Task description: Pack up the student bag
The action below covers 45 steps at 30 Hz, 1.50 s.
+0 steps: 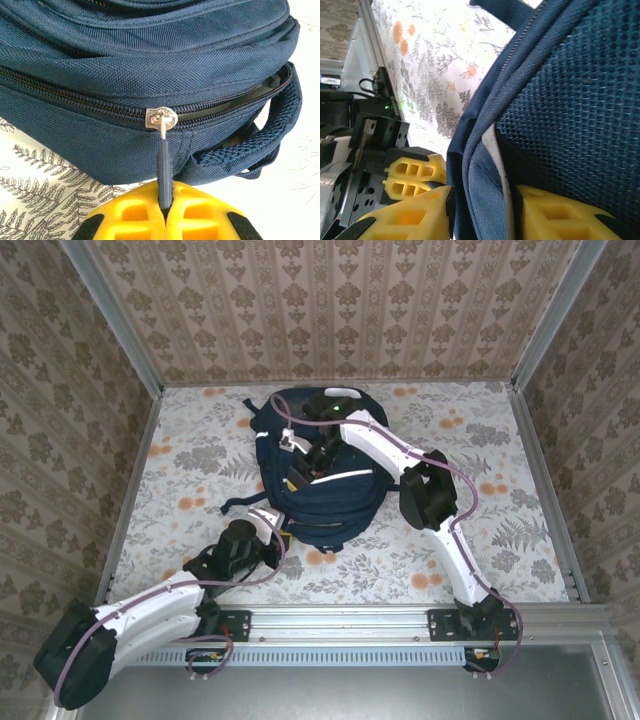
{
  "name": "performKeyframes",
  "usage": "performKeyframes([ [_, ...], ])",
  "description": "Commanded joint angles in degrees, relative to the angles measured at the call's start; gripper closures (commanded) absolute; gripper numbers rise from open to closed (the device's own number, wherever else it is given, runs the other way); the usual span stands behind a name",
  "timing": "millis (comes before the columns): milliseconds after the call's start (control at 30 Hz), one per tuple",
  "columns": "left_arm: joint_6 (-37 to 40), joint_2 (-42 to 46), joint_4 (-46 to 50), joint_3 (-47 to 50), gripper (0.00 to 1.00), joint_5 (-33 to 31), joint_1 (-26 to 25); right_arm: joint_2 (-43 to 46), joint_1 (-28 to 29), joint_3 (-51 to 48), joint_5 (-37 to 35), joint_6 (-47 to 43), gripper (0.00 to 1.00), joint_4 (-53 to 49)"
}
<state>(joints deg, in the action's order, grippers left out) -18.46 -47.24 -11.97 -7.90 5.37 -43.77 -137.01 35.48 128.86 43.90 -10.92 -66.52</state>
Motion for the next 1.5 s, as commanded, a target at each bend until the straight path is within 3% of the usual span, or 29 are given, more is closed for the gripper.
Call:
performKeyframes([
  [0,-0.61,1.01,-1.39,0.59,1.00,1.14,0.17,-0.20,0.46,1.27,-2.81,3.21,0.69,3.19],
  [167,-0.59,1.05,-1.37,0.55,1.00,1.23,0.18,0.01,0.55,1.26,-1.06,4.26,1.00,5.26],
  [267,-0.63,1.02,-1.42,0.43,1.00,1.41,0.14,0.41,0.64,-0.04,1.13,6.18,1.00,7.87],
  [533,-0.61,1.06,-1.10,-0.17,1.00,2.66,-0.37,4.53,0.59,-8.54,3.15,20.87,1.00,27.39],
  [1000,-1.09,-2.37,-3.84,-0.25,1.00,1.46,-2.17,6.14,0.81,-10.81,-5.23,36.15,1.00,42.15],
  [1167,-0.80,-4.82,-5.14,-1.33,1.00,0.88,-2.13,5.29,1.84,-10.87,-12.83,43.08,1.00,42.86],
  [1467,-0.59,-13.07,-9.14,-4.65,1.00,2.01,-2.19,6.22,1.88,-18.32,-22.53,61.27,1.00,55.47],
])
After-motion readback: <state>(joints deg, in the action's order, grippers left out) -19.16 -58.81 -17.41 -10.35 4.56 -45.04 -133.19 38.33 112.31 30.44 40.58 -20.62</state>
